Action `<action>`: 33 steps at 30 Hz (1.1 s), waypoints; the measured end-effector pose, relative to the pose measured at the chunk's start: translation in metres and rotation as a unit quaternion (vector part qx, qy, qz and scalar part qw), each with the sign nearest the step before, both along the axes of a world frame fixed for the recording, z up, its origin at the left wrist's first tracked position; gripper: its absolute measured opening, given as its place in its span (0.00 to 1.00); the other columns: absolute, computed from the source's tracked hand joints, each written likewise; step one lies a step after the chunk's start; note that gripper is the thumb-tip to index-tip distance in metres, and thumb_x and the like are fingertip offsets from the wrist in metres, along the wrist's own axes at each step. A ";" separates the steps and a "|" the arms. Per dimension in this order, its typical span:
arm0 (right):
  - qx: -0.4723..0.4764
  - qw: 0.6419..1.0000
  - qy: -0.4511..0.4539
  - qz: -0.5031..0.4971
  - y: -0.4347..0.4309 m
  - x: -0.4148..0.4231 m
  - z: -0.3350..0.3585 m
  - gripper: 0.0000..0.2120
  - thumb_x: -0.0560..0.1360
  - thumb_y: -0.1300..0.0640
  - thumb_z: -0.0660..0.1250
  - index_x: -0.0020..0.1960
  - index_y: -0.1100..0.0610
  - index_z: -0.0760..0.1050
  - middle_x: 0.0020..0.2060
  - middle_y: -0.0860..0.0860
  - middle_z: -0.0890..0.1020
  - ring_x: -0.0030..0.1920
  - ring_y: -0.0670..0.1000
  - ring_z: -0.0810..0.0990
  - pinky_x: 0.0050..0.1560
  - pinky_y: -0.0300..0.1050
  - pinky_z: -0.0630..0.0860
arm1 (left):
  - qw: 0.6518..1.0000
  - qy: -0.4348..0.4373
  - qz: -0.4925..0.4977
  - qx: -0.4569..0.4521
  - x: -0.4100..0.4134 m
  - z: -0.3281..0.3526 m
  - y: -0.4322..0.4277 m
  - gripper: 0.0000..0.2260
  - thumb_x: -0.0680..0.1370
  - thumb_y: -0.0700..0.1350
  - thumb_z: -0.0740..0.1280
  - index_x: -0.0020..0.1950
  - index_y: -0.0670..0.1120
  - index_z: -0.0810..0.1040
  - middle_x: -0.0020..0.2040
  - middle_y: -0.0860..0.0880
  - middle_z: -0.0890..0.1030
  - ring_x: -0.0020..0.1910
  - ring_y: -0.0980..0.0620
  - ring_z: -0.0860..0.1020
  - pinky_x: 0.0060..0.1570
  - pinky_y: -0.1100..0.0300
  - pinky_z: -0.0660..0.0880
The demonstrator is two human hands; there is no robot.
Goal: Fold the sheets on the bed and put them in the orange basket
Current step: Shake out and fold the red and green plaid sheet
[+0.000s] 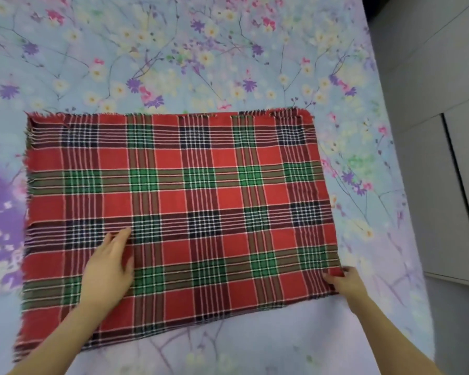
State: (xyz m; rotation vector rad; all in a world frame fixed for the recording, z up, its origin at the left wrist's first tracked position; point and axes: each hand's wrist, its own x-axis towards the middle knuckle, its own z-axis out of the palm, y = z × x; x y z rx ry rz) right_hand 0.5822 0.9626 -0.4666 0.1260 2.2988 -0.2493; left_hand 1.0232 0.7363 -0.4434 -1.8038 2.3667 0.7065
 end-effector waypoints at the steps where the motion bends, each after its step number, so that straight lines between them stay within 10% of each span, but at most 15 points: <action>1: -0.025 0.999 -0.013 -0.027 0.007 0.003 0.005 0.22 0.69 0.65 0.74 0.59 0.71 0.72 0.48 0.63 0.80 0.48 0.62 0.80 0.52 0.57 0.76 | 1.000 -0.007 0.018 0.016 0.007 0.001 0.014 0.28 0.69 0.35 0.72 0.69 0.41 0.71 0.61 0.36 0.77 0.62 0.35 0.74 0.44 0.43 0.78; 5: -0.084 0.995 0.008 -0.050 0.000 0.016 0.035 0.15 0.67 0.65 0.73 0.52 0.69 0.78 0.43 0.61 0.81 0.42 0.60 0.78 0.46 0.54 0.74 | 0.990 -0.055 0.103 0.073 0.046 0.012 0.048 0.22 0.72 0.37 0.70 0.66 0.40 0.73 0.57 0.37 0.79 0.53 0.34 0.78 0.47 0.46 0.75; 11: -0.157 0.961 0.140 0.180 -0.088 0.115 0.126 0.04 0.66 0.62 0.69 0.38 0.58 0.74 0.39 0.59 0.81 0.41 0.61 0.79 0.42 0.50 0.74 | 0.933 -0.013 0.337 0.124 0.083 0.074 0.063 0.16 0.75 0.41 0.66 0.63 0.44 0.76 0.53 0.38 0.81 0.53 0.36 0.77 0.53 0.49 0.71; 17: -0.331 0.839 0.139 0.408 -0.161 0.302 0.195 0.15 0.67 0.66 0.66 0.32 0.54 0.62 0.38 0.52 0.70 0.38 0.56 0.69 0.38 0.45 0.61 | 0.802 0.248 0.520 0.156 0.113 0.099 0.057 0.08 0.73 0.38 0.68 0.51 0.42 0.80 0.45 0.42 0.82 0.43 0.45 0.79 0.47 0.52 0.76; 20: -0.365 0.760 0.094 0.530 -0.169 0.400 0.188 0.06 0.67 0.66 0.66 0.44 0.61 0.73 0.48 0.58 0.75 0.49 0.60 0.74 0.47 0.52 0.70 | 0.737 0.332 0.557 0.191 0.133 0.099 0.058 0.05 0.76 0.36 0.64 0.47 0.41 0.80 0.37 0.46 0.81 0.33 0.51 0.78 0.35 0.61 0.72; 23: -0.254 0.670 -0.034 0.696 -0.161 0.461 0.152 0.19 0.70 0.62 0.66 0.60 0.61 0.69 0.58 0.58 0.72 0.59 0.60 0.70 0.57 0.52 0.70 | 0.719 0.333 0.571 0.215 0.151 0.086 0.061 0.09 0.78 0.39 0.61 0.41 0.44 0.78 0.35 0.46 0.81 0.28 0.53 0.78 0.32 0.62 0.66; 26: -0.158 0.599 -0.087 0.780 -0.141 0.476 0.117 0.21 0.70 0.60 0.67 0.62 0.61 0.69 0.58 0.60 0.75 0.59 0.61 0.73 0.58 0.51 0.69 | 0.715 0.301 0.580 0.246 0.170 0.060 0.067 0.13 0.81 0.44 0.59 0.38 0.44 0.74 0.36 0.45 0.77 0.31 0.50 0.72 0.33 0.61 0.63; 29: -0.142 0.569 -0.007 0.810 -0.110 0.456 0.092 0.22 0.46 0.51 0.80 0.36 0.56 0.78 0.32 0.53 0.80 0.33 0.52 0.80 0.34 0.38 0.75 | 0.767 0.232 0.540 0.256 0.175 0.029 0.071 0.11 0.79 0.48 0.64 0.44 0.40 0.76 0.41 0.40 0.79 0.40 0.45 0.78 0.42 0.53 0.72; 31: -0.119 0.604 0.011 0.788 -0.095 0.429 0.068 0.24 0.30 0.49 0.76 0.22 0.53 0.72 0.20 0.49 0.73 0.21 0.46 0.73 0.21 0.34 0.65 | 0.804 0.191 0.504 0.250 0.171 0.017 0.071 0.13 0.77 0.51 0.67 0.51 0.40 0.75 0.47 0.40 0.80 0.49 0.42 0.79 0.50 0.51 0.75; 33: -0.079 0.635 0.034 0.768 -0.087 0.406 0.058 0.21 0.34 0.54 0.78 0.25 0.53 0.74 0.22 0.49 0.75 0.23 0.47 0.75 0.23 0.39 0.59 | 0.847 0.148 0.457 0.229 0.164 0.012 0.065 0.16 0.76 0.53 0.68 0.55 0.42 0.75 0.51 0.43 0.81 0.52 0.42 0.79 0.51 0.53 0.74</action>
